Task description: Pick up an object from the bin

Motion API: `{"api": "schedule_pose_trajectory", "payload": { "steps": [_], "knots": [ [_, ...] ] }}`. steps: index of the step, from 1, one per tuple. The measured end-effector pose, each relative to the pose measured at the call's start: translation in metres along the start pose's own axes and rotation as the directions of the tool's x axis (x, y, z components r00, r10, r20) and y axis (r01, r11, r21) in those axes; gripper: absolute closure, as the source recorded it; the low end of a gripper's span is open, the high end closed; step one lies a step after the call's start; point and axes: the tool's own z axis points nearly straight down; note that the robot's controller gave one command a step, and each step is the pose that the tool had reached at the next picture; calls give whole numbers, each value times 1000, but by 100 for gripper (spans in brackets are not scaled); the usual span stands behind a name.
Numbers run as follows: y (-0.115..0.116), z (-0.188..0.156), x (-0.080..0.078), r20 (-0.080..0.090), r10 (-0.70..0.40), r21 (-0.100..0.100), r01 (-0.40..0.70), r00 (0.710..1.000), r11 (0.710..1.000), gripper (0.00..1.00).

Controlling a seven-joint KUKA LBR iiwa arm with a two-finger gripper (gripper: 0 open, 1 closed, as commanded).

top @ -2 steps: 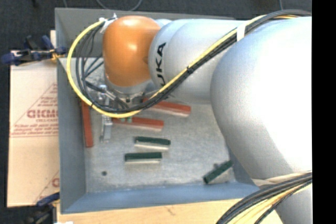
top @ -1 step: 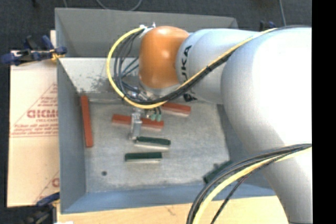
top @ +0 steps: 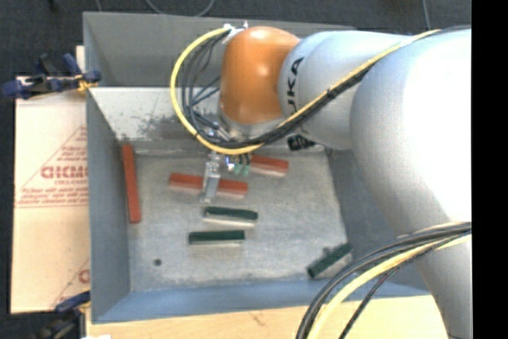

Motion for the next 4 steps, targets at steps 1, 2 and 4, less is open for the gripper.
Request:
{"api": "schedule_pose_trajectory", "payload": {
  "steps": [1,2,4],
  "knots": [
    [-10,-6,6,-5,109,2,-109,994,994,0],
    [1,33,17,-8,165,3,-165,986,986,0],
    [1,32,15,-3,166,1,-166,986,986,100]
  ]
}}
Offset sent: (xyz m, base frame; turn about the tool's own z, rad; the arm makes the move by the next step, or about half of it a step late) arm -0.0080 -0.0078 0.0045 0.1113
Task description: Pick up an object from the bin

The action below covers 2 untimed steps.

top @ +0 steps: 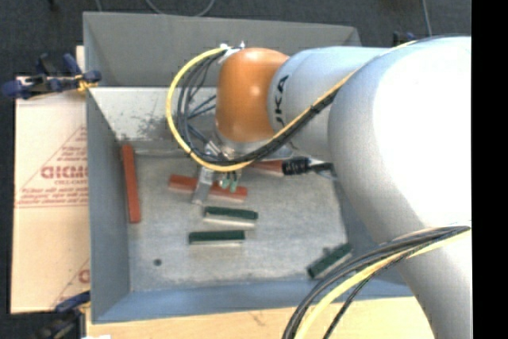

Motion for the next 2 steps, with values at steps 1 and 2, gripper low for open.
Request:
{"api": "schedule_pose_trajectory", "payload": {
  "steps": [1,2],
  "knots": [
    [0,-58,-3,4,1,-1,-1,1000,1000,100],
    [1,-91,-5,3,1,-1,-1,1000,1000,100]
  ]
}}
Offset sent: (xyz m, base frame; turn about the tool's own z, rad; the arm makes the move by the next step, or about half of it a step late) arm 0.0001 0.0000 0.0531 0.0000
